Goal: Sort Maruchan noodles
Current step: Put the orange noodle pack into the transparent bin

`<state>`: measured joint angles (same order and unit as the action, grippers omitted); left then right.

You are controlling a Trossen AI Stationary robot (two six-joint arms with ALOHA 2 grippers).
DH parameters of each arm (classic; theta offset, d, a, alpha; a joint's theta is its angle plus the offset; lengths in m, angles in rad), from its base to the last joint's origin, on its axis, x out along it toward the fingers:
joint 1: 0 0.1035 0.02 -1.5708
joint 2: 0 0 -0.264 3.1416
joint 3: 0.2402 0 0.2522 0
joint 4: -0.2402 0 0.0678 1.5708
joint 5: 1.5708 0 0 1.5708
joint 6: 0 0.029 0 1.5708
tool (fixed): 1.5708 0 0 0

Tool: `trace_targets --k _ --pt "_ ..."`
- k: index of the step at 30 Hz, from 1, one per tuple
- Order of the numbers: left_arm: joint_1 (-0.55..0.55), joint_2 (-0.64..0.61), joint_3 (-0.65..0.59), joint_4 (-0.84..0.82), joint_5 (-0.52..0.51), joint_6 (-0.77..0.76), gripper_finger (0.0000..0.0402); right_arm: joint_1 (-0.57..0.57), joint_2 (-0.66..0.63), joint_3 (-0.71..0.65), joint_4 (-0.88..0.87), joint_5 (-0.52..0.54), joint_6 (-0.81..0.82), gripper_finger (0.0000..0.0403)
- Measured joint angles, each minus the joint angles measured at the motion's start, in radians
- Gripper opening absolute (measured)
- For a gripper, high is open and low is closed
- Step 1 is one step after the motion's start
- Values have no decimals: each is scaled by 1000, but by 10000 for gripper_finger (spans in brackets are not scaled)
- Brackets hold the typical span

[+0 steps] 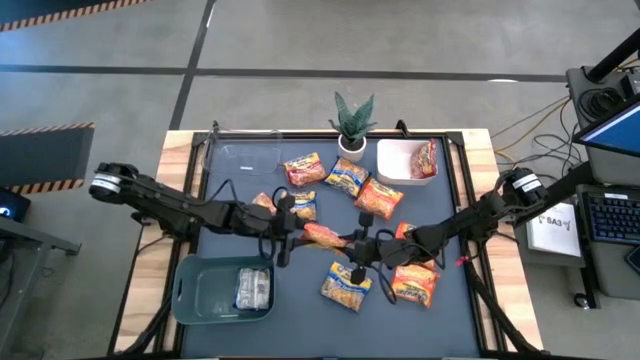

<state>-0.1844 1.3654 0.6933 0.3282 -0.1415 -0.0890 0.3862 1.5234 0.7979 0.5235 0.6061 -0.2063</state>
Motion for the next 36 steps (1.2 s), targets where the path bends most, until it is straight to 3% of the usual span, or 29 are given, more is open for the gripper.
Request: trace_targets --k 5,11,30,36 --pt "0 0 0 -1 1 1 85 -1 0 0 -3 2 -1 66" --pt "0 -1 0 -1 0 1 85 -1 0 0 -3 1 18 72" --pt "0 -68 0 -33 -11 1 84 -1 -83 0 8 -5 108 168" --pt "1 -101 0 -57 -68 13 84 -8 -137 0 12 -5 109 197"
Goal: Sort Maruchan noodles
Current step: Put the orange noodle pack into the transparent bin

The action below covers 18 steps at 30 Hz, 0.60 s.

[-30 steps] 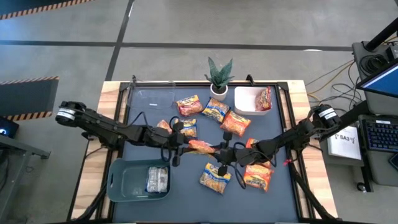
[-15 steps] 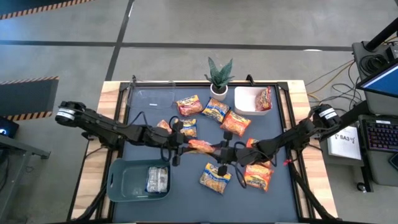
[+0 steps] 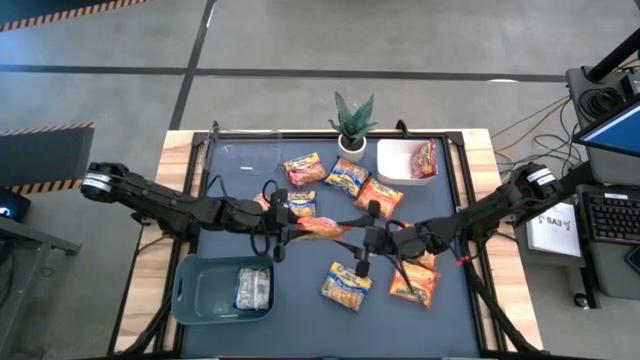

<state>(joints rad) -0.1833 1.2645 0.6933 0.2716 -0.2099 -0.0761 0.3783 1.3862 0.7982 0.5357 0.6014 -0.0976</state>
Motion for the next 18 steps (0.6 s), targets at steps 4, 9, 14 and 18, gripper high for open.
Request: trace_targets --k 4,9,14,18 --pt "0 -21 0 -10 -62 0 84 -10 -42 0 -6 1 9 201" --pt "0 -63 0 -46 -183 -5 84 -33 -95 0 -8 1 17 201" --pt "0 -138 0 -132 -339 -15 83 -62 -122 0 -9 2 58 201" --pt "4 -197 42 -266 -473 -15 83 -81 -123 0 -10 2 50 201"
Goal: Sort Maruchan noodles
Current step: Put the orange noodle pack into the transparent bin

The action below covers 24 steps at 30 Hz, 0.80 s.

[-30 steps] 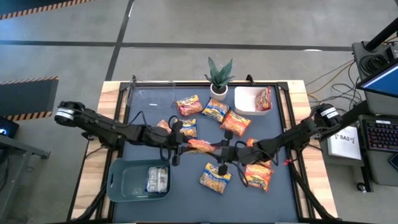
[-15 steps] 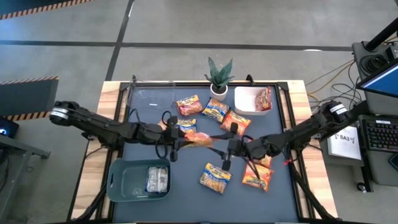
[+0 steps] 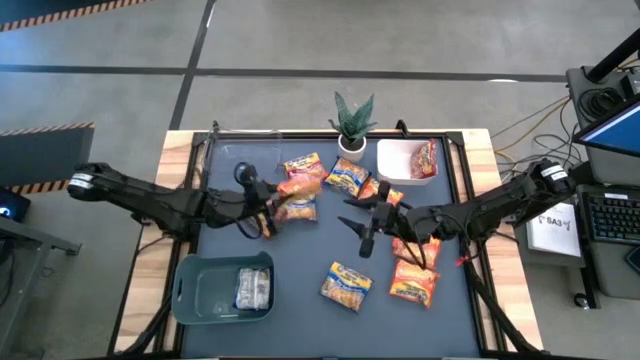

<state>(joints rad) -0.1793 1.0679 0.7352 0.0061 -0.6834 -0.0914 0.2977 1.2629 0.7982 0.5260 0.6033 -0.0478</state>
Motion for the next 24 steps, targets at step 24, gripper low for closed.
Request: trace_targets --k 24 --pt "786 224 575 -1219 227 -145 83 -146 -13 0 -108 2 -74 201"
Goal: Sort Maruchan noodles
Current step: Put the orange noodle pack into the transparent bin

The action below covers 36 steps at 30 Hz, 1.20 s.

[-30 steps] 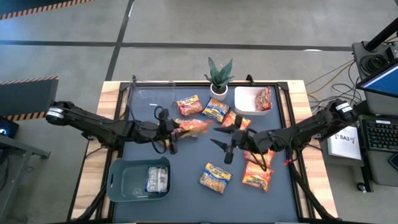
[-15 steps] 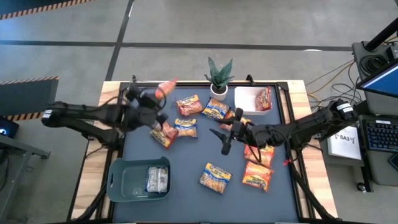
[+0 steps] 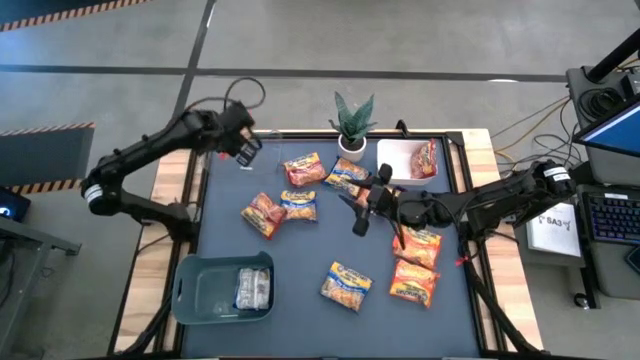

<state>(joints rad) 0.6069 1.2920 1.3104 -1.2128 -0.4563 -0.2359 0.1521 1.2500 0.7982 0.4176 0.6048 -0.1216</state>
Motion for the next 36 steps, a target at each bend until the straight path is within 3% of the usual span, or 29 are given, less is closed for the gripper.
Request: trace_targets --k 6,14,18,26,36 --pt "167 16 -23 5 107 67 83 -22 -31 -1 -59 -1 18 201" --pt "257 26 -25 30 241 117 83 -22 -39 -1 -77 -2 17 201" --pt "276 71 -27 48 251 116 83 -22 -39 -1 -77 -2 17 201" --pt "274 187 -28 174 406 115 83 -22 -39 -1 -77 -2 17 201" --pt "274 326 -28 182 408 60 83 -22 -39 -1 -89 -2 15 201"
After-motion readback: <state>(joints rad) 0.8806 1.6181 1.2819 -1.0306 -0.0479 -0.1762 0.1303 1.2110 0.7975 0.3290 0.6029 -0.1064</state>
